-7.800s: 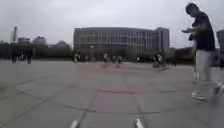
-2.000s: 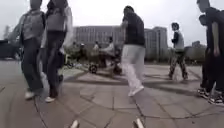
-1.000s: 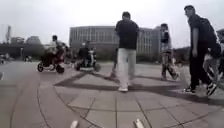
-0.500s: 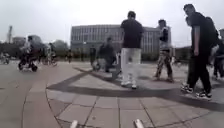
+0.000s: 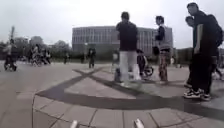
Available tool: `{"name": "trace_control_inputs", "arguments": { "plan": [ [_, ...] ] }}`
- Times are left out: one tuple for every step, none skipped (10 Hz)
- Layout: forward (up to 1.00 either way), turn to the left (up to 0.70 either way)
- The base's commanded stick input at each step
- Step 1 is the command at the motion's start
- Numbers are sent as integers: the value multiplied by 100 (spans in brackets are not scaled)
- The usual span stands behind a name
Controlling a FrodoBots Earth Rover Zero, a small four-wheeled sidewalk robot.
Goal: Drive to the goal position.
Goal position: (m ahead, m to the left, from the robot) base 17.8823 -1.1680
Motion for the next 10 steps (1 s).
{"name": "trace_control_inputs", "arguments": {
  "plan": [
    [69, -2],
    [10, -1],
    [6, -4],
    [11, -2],
    [64, -2],
    [85, -2],
    [85, -2],
    [85, -2],
    [85, -2],
    [85, -2]
  ]
}}
